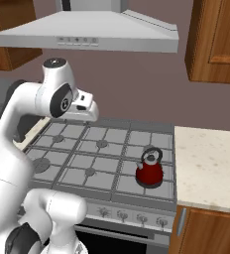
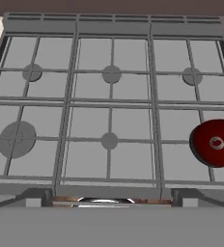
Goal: The kettle is done boiling. Turn off the stove, then wait for 300 timesteps before moving the kettle to the dining table.
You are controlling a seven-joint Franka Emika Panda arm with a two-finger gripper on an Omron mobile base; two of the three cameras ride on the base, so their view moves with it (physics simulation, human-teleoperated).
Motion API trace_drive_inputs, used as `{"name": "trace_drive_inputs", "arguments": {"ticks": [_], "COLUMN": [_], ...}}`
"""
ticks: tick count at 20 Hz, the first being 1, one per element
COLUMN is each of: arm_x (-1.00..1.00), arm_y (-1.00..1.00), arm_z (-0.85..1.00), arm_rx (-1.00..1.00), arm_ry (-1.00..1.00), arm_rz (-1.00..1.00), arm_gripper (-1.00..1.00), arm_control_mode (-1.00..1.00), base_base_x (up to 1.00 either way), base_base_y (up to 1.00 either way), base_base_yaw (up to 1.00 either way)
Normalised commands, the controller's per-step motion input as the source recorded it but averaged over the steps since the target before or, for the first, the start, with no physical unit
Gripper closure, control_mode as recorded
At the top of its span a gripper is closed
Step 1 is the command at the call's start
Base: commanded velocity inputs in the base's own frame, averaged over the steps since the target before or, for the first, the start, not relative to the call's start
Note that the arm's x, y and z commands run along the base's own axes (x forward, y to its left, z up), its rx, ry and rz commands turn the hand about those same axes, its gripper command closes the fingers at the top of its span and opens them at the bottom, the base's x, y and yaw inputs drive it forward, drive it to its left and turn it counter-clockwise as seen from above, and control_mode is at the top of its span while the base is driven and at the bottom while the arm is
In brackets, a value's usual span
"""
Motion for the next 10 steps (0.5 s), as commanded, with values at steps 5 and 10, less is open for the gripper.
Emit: {"name": "trace_drive_inputs", "arguments": {"ticks": [5,10], "arm_x": [-0.38,-0.45], "arm_y": [-0.27,-0.38], "arm_z": [0.0,0.0], "arm_rx": [0.01,0.0], "arm_ry": [-0.01,-0.04], "arm_rz": [-0.04,-0.05], "arm_gripper": [-1.0,-1.0], "arm_control_mode": [-1.0,-1.0], "base_base_x": [0.0,0.0], "base_base_y": [0.0,0.0], "base_base_yaw": [0.0,0.0]}}
